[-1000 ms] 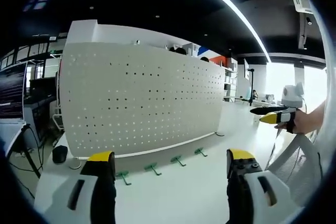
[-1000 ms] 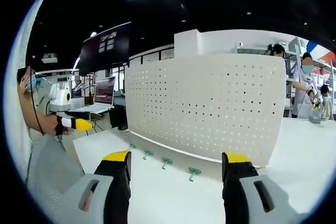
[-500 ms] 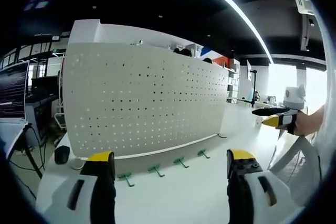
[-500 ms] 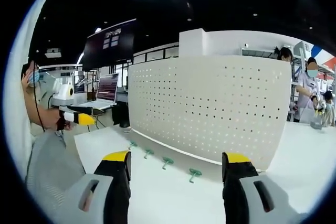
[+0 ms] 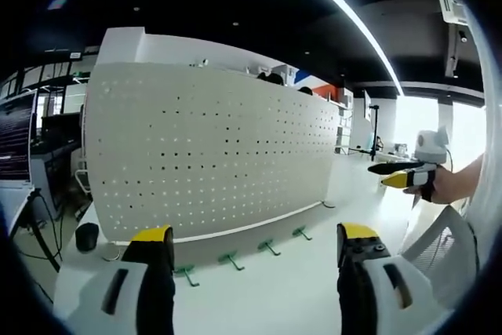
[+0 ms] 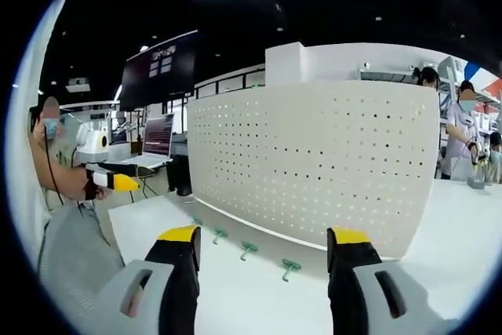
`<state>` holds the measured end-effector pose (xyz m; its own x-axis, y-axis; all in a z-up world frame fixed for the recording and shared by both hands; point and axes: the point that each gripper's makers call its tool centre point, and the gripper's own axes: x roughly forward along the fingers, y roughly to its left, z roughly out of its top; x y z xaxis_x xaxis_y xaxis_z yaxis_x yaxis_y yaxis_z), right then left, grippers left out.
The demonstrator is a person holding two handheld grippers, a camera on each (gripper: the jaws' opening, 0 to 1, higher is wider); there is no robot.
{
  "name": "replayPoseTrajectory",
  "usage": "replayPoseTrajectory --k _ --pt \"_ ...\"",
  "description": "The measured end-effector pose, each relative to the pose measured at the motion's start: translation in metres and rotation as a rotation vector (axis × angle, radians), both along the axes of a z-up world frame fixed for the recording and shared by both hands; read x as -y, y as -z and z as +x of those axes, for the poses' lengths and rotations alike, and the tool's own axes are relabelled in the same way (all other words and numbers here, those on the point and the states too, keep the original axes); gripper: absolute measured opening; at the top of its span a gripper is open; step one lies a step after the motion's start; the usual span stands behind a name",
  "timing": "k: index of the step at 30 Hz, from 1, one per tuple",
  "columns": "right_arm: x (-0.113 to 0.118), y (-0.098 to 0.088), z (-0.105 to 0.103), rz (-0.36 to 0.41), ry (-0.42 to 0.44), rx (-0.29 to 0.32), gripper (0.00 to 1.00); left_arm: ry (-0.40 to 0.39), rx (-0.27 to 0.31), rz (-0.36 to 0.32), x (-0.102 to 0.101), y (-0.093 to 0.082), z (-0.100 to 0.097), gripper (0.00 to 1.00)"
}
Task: Insert the hook assembly into the mounting plate slot until the hook locks in place.
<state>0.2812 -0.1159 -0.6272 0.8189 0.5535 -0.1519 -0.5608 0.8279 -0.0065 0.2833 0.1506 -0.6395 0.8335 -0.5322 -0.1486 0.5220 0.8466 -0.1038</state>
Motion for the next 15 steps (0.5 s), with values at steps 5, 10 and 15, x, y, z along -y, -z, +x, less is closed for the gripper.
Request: replayPoseTrajectory --k 5,10,15 --pt "0.0 0.002 0.004 0.012 0.007 -0.006 0.65 0.021 -0.031 0.005 0.0 0.005 0.004 0.85" --pt "-0.001 0.003 0.007 0.012 0.008 -0.01 0.65 0.055 -0.046 0.039 0.004 0.01 0.009 0.85" --pt "-0.002 0.003 0.009 0.018 0.006 -0.017 0.63 0.073 -0.057 0.052 0.005 0.013 0.013 0.84"
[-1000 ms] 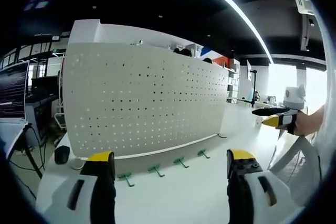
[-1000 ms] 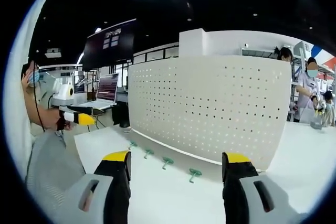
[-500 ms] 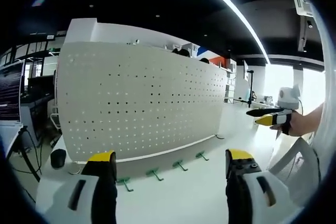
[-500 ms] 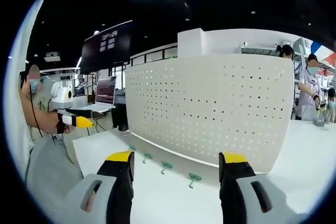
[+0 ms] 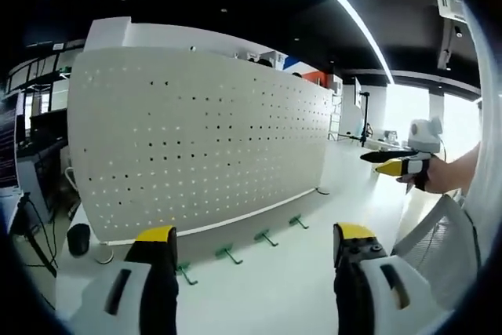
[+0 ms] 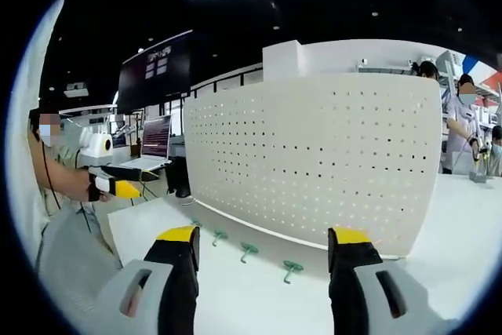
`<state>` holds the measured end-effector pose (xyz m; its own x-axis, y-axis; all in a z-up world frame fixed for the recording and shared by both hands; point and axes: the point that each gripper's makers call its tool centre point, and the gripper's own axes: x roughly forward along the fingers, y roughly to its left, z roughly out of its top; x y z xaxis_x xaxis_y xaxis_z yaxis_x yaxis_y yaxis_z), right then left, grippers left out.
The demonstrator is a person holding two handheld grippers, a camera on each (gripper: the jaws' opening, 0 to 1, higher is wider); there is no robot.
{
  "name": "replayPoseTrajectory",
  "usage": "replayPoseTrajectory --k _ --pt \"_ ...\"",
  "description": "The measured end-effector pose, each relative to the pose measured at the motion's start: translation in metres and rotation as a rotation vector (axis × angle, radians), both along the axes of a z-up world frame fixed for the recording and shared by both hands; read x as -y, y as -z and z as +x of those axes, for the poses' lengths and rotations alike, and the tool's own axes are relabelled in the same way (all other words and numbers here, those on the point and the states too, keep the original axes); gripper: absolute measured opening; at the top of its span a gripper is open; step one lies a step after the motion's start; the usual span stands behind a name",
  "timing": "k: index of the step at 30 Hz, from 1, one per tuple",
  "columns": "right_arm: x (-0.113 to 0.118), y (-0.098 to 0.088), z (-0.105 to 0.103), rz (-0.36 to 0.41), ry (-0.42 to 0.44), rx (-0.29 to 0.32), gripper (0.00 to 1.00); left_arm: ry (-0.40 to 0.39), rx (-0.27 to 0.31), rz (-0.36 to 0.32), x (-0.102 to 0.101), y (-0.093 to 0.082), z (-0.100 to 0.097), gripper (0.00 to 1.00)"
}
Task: Insert the hook assembly into the mounting plate slot until the hook locks in place.
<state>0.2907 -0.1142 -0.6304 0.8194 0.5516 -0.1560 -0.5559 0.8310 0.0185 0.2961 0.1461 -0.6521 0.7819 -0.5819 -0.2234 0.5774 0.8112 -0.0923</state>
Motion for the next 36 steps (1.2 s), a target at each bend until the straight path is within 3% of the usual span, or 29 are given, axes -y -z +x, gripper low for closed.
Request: replayPoseTrajectory --k 3,18,36 --pt "0.0 0.001 0.002 0.002 -0.001 -0.001 0.63 0.009 -0.035 -0.054 0.003 -0.002 0.002 0.84" --pt "-0.006 0.005 0.011 0.002 -0.023 -0.017 0.62 0.034 -0.038 0.01 -0.002 0.004 0.015 0.8" --pt "-0.014 0.01 0.026 -0.011 -0.047 -0.031 0.6 0.078 -0.065 0.096 -0.014 0.022 0.033 0.84"
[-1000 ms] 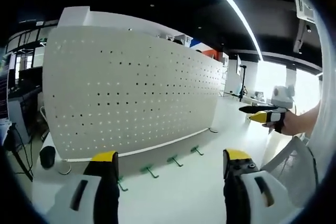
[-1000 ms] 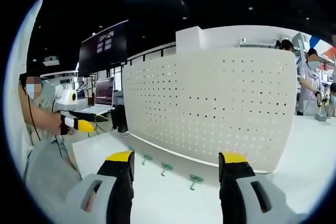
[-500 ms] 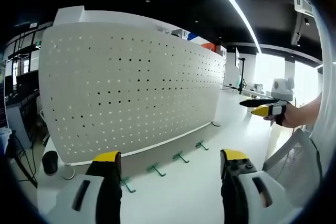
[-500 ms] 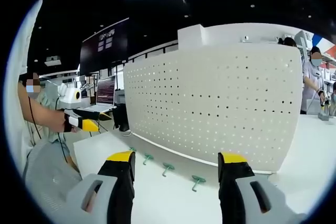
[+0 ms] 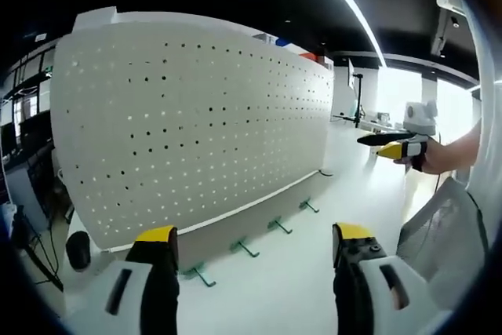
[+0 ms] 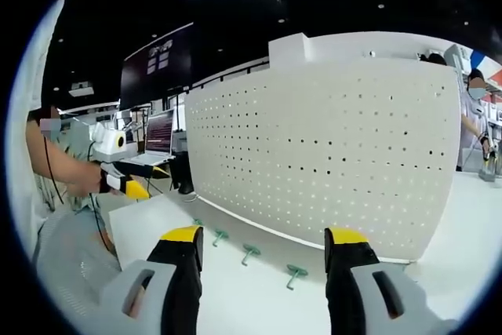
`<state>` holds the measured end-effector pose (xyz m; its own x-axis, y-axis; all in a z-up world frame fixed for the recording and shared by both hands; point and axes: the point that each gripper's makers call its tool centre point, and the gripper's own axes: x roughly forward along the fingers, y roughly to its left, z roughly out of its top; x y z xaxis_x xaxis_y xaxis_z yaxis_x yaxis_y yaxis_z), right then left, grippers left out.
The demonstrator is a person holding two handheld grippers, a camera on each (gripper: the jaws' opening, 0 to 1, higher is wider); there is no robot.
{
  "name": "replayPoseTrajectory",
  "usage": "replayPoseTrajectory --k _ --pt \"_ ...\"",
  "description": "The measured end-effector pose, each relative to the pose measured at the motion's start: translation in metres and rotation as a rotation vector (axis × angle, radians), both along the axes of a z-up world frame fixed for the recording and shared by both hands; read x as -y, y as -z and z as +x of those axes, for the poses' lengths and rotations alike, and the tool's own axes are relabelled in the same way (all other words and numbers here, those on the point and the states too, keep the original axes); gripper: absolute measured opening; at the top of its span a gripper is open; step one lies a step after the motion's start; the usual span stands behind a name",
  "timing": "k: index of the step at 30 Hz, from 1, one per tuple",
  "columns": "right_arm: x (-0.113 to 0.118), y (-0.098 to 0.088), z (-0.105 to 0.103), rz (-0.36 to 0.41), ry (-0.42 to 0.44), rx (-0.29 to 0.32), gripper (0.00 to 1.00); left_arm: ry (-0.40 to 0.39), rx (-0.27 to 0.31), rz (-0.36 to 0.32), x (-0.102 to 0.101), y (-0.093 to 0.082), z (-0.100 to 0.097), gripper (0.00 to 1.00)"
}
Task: Insert the hook assembly into the mounting plate slot until the hook locks in place.
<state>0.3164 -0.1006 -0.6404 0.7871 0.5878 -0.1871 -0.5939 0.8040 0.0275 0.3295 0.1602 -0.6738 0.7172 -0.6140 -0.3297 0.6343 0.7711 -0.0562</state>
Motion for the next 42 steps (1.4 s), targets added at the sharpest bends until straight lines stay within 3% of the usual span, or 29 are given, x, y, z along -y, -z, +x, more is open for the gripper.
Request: replayPoseTrajectory --k 17,28,42 --pt "-0.005 0.008 0.005 0.011 -0.014 0.003 0.59 0.069 -0.042 0.111 -0.006 0.018 0.014 0.82" --pt "-0.009 0.01 0.01 0.014 -0.028 -0.001 0.58 0.145 -0.09 0.239 -0.014 0.036 0.022 0.82" --pt "-0.009 0.007 0.011 0.035 -0.019 0.014 0.59 0.291 -0.195 0.405 -0.025 0.07 0.028 0.79"
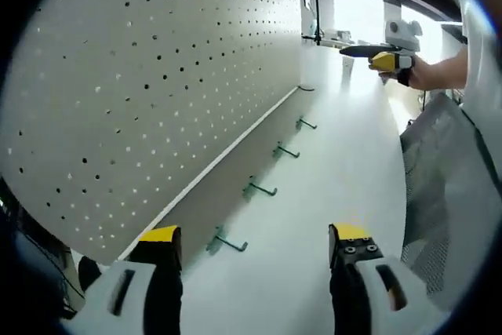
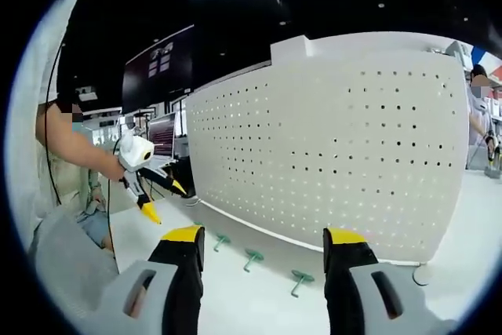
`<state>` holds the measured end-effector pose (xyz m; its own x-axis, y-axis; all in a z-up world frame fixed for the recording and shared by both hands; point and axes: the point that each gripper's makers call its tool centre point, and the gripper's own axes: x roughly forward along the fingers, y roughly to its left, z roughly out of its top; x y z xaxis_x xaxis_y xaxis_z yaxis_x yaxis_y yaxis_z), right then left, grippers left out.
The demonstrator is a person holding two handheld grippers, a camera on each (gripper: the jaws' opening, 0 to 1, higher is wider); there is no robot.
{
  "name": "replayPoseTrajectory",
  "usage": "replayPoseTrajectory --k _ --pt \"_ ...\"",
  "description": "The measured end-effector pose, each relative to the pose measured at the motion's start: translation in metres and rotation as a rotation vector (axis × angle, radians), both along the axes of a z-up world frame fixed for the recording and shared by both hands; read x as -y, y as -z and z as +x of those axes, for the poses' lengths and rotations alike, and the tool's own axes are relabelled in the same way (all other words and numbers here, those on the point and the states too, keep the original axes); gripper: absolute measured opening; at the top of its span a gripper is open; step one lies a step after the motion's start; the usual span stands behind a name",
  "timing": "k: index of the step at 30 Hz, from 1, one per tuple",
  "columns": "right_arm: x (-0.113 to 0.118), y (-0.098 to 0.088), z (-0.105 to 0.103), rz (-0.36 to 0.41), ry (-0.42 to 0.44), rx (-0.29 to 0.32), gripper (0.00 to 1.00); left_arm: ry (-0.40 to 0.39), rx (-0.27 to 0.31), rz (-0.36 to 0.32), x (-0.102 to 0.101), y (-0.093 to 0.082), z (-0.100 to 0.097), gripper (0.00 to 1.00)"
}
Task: Insert the hook assembly into the mounting plate slot until the hook locks in place.
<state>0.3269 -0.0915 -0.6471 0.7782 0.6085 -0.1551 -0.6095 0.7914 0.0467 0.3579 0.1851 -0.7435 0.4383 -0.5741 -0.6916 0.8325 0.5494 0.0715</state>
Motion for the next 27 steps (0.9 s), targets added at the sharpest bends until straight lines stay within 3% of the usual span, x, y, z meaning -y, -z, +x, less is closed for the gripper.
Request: replayPoseTrajectory --k 8,27 --pt "0.003 0.0 -0.002 0.002 0.011 0.001 0.59 0.067 -0.09 0.09 -0.012 0.021 0.005 0.79" --pt "0.009 0.002 -0.004 0.003 0.026 -0.005 0.59 0.186 -0.17 0.224 -0.018 0.049 0.016 0.79"
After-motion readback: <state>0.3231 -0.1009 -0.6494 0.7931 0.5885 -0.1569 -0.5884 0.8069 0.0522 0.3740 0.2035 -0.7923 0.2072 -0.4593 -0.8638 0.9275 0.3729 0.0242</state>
